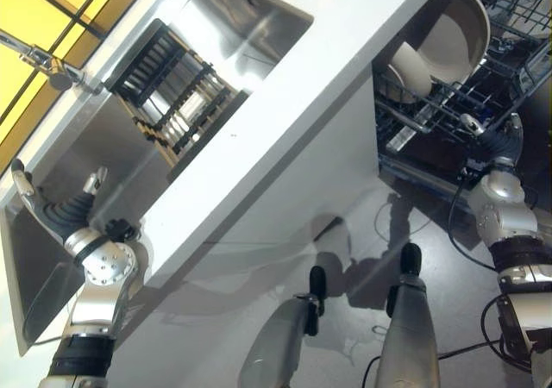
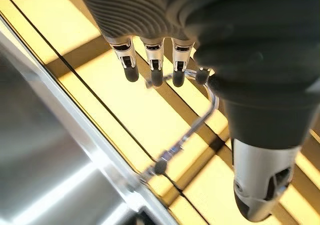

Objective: Pick up plates and place into dishwasher.

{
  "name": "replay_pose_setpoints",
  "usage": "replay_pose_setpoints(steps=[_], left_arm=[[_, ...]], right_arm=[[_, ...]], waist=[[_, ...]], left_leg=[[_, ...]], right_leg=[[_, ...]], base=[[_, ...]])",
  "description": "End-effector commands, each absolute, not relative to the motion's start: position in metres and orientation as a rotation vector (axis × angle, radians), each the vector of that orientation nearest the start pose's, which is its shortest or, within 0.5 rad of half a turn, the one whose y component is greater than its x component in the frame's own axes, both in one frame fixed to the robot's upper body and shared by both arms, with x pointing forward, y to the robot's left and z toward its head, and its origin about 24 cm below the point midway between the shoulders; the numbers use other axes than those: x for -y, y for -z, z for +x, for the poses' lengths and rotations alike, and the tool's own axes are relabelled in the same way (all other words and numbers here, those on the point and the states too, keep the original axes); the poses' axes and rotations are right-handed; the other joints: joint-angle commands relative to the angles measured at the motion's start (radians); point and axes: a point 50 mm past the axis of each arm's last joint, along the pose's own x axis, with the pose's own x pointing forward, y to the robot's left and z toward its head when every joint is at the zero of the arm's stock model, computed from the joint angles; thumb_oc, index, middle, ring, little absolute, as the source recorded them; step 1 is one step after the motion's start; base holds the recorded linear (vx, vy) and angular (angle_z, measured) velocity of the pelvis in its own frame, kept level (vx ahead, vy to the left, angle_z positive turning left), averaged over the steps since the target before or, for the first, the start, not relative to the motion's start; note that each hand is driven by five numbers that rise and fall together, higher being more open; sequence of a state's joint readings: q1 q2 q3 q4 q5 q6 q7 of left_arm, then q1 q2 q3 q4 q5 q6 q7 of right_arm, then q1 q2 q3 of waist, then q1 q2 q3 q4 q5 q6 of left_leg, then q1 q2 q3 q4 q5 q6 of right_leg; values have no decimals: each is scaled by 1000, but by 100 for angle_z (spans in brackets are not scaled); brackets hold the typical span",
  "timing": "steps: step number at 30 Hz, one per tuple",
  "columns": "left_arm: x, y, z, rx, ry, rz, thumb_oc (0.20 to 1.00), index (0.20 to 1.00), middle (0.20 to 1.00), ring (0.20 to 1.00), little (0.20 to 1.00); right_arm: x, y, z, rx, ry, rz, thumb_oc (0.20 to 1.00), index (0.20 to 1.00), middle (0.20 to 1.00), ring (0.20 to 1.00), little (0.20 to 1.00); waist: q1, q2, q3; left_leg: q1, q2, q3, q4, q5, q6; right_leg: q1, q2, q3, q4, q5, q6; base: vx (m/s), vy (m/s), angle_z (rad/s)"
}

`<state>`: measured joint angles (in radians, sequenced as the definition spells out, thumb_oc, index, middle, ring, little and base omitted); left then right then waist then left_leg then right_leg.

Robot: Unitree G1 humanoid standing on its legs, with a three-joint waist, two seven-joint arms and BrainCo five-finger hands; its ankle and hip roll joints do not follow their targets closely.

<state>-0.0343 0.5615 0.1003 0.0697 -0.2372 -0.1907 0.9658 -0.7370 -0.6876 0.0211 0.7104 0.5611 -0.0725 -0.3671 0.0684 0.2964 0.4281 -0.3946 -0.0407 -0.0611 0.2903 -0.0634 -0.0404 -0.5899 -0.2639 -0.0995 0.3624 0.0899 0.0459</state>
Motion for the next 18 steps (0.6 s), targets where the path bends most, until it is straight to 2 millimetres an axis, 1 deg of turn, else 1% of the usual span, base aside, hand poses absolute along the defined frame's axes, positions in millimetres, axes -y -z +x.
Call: replay_pose_setpoints(steps=[1, 2, 3, 5, 9, 15, 18], left_arm=[[-304, -103, 224, 338, -1019, 180, 1000, 1000, 1000, 1000, 1000], [-304, -101, 223, 335, -1017, 181, 1000, 1000, 1000, 1000, 1000], [-304, -101, 221, 332, -1017, 180, 1000, 1000, 1000, 1000, 1000], [-304, -100, 220, 331, -1016, 179, 1000, 1000, 1000, 1000, 1000], [-307, -98, 215, 329, -1008, 175, 1000, 1000, 1000, 1000, 1000], [-306, -98, 211, 332, -994, 170, 1000, 1000, 1000, 1000, 1000], [-305, -99, 211, 339, -983, 166, 1000, 1000, 1000, 1000, 1000]], right_arm=[[273, -308, 362, 642, 345, -120, 1000, 1000, 1000, 1000, 1000], [274, -310, 362, 645, 348, -122, 1000, 1000, 1000, 1000, 1000], [274, -316, 361, 658, 344, -123, 1000, 1000, 1000, 1000, 1000], [274, -319, 361, 665, 347, -124, 1000, 1000, 1000, 1000, 1000], [277, -331, 359, 689, 367, -127, 1000, 1000, 1000, 1000, 1000], [282, -337, 358, 707, 387, -99, 1000, 1000, 1000, 1000, 1000], [281, -342, 357, 716, 395, -109, 1000, 1000, 1000, 1000, 1000]], waist=[[43, 78, 92], [47, 81, 92], [54, 84, 92], [57, 87, 92], [71, 97, 92], [79, 108, 92], [78, 113, 92]], left_leg=[[-80, -24, 8, 155, 160, -29], [-73, -23, 4, 154, 154, -29], [-71, -25, 0, 146, 159, -28], [-69, -26, -2, 142, 161, -28], [-68, -27, -6, 127, 170, -30], [-60, -32, -5, 110, 164, -27], [-58, -35, 2, 102, 157, -25]], right_leg=[[58, 18, -17, -81, -82, -38], [60, 18, -19, -76, -90, -36], [58, 14, -20, -78, -88, -35], [56, 11, -24, -78, -88, -34], [42, -3, -34, -76, -83, -29], [33, -16, -38, -71, -80, -22], [26, -22, -36, -71, -75, -18]], base=[[9, 47, 13], [5, 56, 17], [8, 48, 14], [-13, 32, 16], [-20, 26, 15], [-8, 19, 15], [-9, 8, 4]])
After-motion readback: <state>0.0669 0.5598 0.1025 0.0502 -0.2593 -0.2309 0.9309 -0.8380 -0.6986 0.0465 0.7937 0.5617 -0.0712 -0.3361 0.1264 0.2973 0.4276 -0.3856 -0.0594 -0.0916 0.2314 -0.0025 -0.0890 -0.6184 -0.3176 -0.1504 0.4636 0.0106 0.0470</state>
